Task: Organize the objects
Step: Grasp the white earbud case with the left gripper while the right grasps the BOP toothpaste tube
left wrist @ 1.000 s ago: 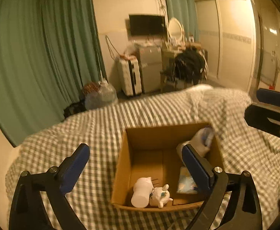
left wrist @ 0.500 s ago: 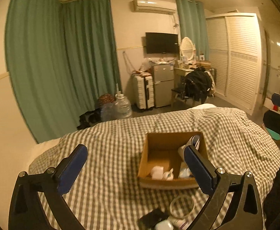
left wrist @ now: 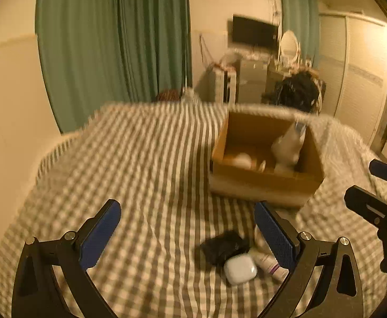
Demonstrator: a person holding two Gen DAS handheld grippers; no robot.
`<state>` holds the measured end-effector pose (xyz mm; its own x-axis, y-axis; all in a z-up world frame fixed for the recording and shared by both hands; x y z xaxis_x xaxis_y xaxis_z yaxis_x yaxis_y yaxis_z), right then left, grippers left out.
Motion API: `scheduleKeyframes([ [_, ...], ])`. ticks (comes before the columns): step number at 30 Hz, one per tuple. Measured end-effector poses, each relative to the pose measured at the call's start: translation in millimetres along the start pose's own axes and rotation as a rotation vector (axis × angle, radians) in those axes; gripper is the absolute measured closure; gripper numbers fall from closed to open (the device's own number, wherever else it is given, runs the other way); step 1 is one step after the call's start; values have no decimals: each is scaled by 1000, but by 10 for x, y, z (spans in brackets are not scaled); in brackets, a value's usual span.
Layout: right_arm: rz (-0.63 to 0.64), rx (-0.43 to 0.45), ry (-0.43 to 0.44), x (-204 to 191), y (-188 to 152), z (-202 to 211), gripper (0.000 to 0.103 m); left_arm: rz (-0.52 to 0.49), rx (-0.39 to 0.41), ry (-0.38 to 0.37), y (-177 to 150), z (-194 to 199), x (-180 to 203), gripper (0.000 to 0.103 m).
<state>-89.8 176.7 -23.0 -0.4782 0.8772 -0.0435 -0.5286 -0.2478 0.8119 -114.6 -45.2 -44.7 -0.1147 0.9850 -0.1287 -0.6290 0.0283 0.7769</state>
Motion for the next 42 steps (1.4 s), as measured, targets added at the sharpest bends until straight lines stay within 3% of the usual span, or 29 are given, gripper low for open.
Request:
scheduleKeyframes([
  [4,-43,-84,26,61,-387,-340,16,-36,-90,26,-432,-344,85,0],
  [10,-113,-243,69,118,-951,-786,16,-94,-196,-6,-885,-562,244,0],
  [16,-119,-336,112,61,-1170,-1026,33,-132,-234,-39,-1017,-681,344,0],
  [18,-107,-368,136,13,-1224,-1113,47,-149,-242,-42,-1036,-689,368,0],
  [20,-103,-394,168,-24,-1257,-1193,53,-175,-269,-53,-1076,-725,392,0],
  [24,-115,-462,215,-40,-1372,-1363,59,-189,-290,-50,-1102,-767,382,0],
  [25,-120,-468,225,-41,-1390,-1385,61,-197,-293,-45,-1107,-773,389,0],
  [27,-118,-480,245,-61,-1424,-1406,75,-205,-295,-41,-1134,-783,400,0],
  [32,-103,-474,245,-84,-1430,-1364,76,-182,-295,-60,-1150,-802,383,0],
  [37,-66,-363,210,-34,-1262,-1011,78,-158,-297,-123,-1159,-761,510,0],
  [38,-53,-334,184,-7,-1204,-925,100,-154,-304,-139,-1160,-770,558,0],
  [42,-59,-301,137,156,-1138,-836,103,-159,-337,-193,-1203,-833,765,0],
])
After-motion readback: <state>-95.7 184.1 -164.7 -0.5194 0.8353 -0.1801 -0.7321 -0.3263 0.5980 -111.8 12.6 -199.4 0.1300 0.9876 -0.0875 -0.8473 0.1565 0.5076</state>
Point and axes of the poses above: each gripper's, at about its wrist camera, not at the fingertips, and z roughly against the way its jaws point, x to its right, y to its top, the point moved 6 cm from there along -z, roughly the way its jaws point, and after that the axes turned 8 degrees about y, right-handed, at the moved point
